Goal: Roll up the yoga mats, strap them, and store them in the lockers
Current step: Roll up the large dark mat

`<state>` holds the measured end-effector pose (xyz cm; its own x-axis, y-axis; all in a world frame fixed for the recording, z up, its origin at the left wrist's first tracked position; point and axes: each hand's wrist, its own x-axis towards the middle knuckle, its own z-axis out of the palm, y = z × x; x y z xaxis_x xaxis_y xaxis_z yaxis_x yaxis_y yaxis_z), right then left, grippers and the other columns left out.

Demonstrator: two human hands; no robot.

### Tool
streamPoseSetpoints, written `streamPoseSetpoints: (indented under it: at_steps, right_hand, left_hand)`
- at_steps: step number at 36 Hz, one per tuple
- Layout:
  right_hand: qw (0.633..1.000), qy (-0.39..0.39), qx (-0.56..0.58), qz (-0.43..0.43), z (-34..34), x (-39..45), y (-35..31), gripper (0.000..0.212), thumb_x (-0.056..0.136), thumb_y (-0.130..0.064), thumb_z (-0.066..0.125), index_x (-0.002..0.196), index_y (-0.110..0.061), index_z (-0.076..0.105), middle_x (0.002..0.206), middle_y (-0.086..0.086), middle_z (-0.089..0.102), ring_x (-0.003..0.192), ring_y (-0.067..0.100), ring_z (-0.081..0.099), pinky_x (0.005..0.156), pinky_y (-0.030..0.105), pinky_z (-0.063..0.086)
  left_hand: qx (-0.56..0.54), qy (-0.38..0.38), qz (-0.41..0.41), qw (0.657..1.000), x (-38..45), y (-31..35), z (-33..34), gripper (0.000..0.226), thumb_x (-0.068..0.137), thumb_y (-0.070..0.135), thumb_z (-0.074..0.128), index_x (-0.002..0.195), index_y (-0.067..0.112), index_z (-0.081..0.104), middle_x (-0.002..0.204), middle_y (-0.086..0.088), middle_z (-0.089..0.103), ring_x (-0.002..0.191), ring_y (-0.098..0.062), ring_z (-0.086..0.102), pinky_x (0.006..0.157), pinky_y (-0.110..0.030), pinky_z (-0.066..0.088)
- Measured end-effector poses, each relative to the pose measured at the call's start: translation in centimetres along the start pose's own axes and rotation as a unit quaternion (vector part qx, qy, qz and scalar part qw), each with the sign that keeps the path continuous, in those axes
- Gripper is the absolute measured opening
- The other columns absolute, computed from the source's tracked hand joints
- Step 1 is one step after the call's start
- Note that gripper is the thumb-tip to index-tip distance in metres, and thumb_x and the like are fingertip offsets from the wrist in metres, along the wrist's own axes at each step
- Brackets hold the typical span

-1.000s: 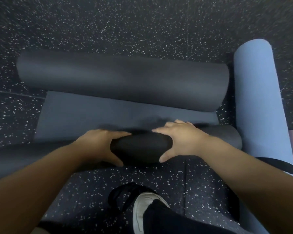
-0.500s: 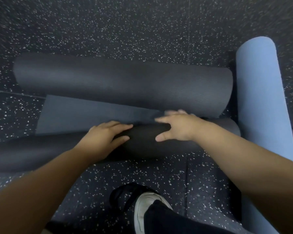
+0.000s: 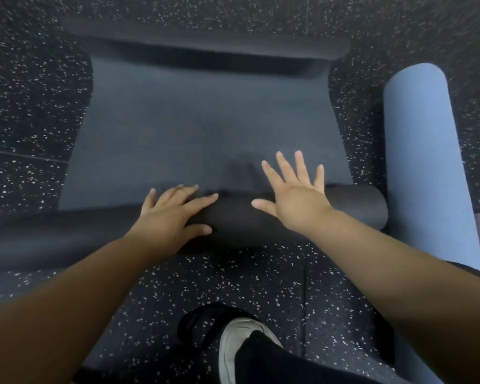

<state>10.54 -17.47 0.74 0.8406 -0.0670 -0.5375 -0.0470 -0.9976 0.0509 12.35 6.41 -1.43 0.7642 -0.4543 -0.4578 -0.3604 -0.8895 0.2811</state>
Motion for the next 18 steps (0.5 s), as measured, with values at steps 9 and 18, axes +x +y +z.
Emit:
streamPoseSetpoints:
  at_steps: [9, 18]
  right_hand:
    - [0.996, 0.044, 0.015, -0.077, 1.2, -0.7, -0.6, 0.050, 0.107, -0.038, 0.014, 0.154, -0.038, -0.003, 0.162, -0.007, -0.018, 0.146, 0.024, -0.026, 0.117, 0.056, -0.008]
    - [0.986, 0.102, 0.008, -0.135, 3.8, -2.6, -1.3, 0.083, 0.098, -0.051, 0.042, 0.153, -0.028, -0.015, 0.163, -0.002, -0.014, 0.149, 0.022, -0.015, 0.115, 0.059, -0.009]
  left_hand:
    - [-0.040, 0.038, -0.071, 0.996, 1.2, 0.4, -0.8, 0.057, 0.095, 0.056, 0.042, 0.147, 0.049, 0.020, 0.161, 0.007, 0.010, 0.148, -0.016, -0.001, 0.117, -0.051, -0.006]
    - [-0.008, 0.074, -0.082, 0.994, 2.2, 1.1, -1.5, 0.050, 0.100, 0.049, 0.035, 0.148, 0.043, 0.025, 0.158, 0.004, 0.019, 0.145, -0.023, 0.017, 0.116, -0.054, 0.009]
